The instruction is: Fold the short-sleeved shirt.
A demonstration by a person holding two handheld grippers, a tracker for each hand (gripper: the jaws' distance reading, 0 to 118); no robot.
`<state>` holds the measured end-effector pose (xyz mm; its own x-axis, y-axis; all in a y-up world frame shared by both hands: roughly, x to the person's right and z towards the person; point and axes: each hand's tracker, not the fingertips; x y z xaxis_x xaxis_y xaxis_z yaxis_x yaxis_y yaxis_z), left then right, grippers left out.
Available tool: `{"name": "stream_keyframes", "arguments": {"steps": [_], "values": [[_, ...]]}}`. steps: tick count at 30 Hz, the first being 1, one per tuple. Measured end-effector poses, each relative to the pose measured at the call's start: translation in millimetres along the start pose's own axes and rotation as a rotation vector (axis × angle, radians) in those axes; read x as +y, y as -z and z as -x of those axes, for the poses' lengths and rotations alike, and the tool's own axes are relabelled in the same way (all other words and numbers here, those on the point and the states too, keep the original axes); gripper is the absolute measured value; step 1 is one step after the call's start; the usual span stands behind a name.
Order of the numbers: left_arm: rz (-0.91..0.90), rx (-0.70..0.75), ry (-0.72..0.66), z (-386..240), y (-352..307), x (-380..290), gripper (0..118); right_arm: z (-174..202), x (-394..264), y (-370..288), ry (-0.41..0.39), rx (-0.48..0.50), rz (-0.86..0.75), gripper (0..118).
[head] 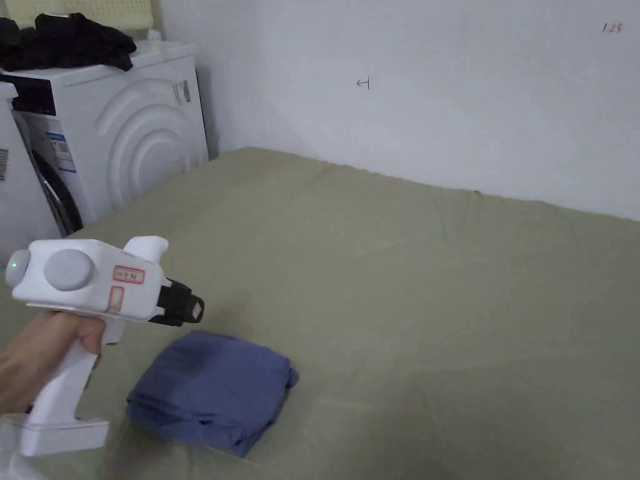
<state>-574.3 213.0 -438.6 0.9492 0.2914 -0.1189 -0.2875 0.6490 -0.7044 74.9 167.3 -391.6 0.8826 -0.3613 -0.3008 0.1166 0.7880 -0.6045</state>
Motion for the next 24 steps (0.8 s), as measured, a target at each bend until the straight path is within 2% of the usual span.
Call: {"name": "stream_keyframes", "arguments": {"steps": [1,3,4,6,8,10,12,13,14,15,19,24], "values": [[-0.077,-0.021,-0.019,-18.0,-5.5,-7.5,0,2.2,4.6,-2.5,-0.031,-0.005,-0.019,1],[-0.106,-0.077,0.044,-70.6,-15.6,-20.8,0,8.7,17.0,-8.8,-0.087,-0.046,-0.073,0],[-0.166,-0.050,0.043,-98.4,-13.9,-25.5,0,11.9,22.1,-11.6,-0.106,-0.067,-0.097,1],[-0.186,-0.162,0.038,-151.1,-23.2,-36.3,0,23.3,34.4,-18.3,-0.160,-0.153,-0.161,0],[-0.337,-0.158,0.058,-193.8,-25.4,-42.8,0,32.8,44.8,-25.9,-0.217,-0.208,-0.219,0],[-0.388,-0.092,0.160,-242.4,-30.1,-54.1,0,41.1,53.4,-32.7,-0.271,-0.278,-0.273,1],[-0.489,-0.017,0.242,-296.6,-37.3,-72.3,0,48.8,59.5,-40.1,-0.349,-0.402,-0.338,1],[-0.516,-0.012,0.255,-310.9,-40.2,-76.9,0,48.8,61.7,-43.6,-0.367,-0.426,-0.359,1],[-0.549,0.018,0.261,-325.4,-43.9,-82.0,0,48.7,64.1,-48.9,-0.359,-0.435,-0.388,0],[-0.563,-0.011,0.272,-339.3,-47.9,-87.3,0,48.5,66.1,-53.2,-0.352,-0.443,-0.408,0],[-0.655,0.104,0.352,-369.3,-57.1,-98.8,0,45.0,69.1,-67.7,-0.343,-0.462,-0.440,1],[-0.650,0.084,0.367,-371.0,-71.1,-100.7,0,40.0,67.1,-89.0,-0.357,-0.459,-0.457,1]]}}
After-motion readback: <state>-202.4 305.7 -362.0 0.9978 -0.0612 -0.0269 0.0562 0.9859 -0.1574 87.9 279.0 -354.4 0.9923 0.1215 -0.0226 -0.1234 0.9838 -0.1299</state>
